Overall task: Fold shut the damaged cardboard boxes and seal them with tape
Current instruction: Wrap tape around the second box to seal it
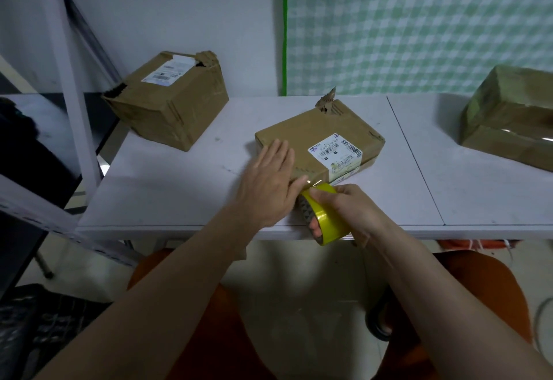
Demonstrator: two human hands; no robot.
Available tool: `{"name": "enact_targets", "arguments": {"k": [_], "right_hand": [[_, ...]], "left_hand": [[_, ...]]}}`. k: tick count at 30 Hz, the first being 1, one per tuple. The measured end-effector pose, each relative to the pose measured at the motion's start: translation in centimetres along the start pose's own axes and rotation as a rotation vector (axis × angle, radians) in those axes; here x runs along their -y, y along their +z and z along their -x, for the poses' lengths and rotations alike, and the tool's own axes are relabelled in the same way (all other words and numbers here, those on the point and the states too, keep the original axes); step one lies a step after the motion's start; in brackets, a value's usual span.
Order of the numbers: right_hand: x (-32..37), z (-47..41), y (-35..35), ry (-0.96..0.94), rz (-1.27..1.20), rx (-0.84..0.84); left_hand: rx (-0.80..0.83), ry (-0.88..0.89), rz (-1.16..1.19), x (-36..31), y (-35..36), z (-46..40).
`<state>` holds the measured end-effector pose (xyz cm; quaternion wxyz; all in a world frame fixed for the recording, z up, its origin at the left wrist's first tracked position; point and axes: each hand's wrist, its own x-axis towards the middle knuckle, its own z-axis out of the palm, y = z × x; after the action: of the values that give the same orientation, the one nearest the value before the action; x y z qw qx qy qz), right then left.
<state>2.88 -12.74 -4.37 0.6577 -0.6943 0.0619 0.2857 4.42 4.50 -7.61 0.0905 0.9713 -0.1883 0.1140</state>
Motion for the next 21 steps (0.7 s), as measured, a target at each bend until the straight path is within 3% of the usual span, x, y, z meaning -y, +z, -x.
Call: {"name": "enact_targets", "arguments": {"k": [3, 5, 11, 17, 21], "right_hand": [[-0.1, 0.0, -0.3, 0.008, 0.005, 0.023], [-0.2, -0.1, -0.4, 0.004, 0.001, 0.029], [0.2, -0.4, -1.1, -0.005, 0.014, 0.074], [0.0, -0.2, -1.9, -0.010, 0.028, 0.118], [0.2, -0.2, -2.3, -0.041, 0.098, 0.124]], "left_hand": [[-0.033, 0.221, 0.109, -0.7, 0.2, 0.8], [-0.029, 0.224, 0.074, -0.4, 0.2, 1.0], [0.044, -0.063, 0.038, -1.4, -0.4, -0.2], [0.454, -0.363, 0.034, 0.6, -3.5, -4.8], [0.596, -0.465, 0.053, 1.5, -3.8, -7.1]]}}
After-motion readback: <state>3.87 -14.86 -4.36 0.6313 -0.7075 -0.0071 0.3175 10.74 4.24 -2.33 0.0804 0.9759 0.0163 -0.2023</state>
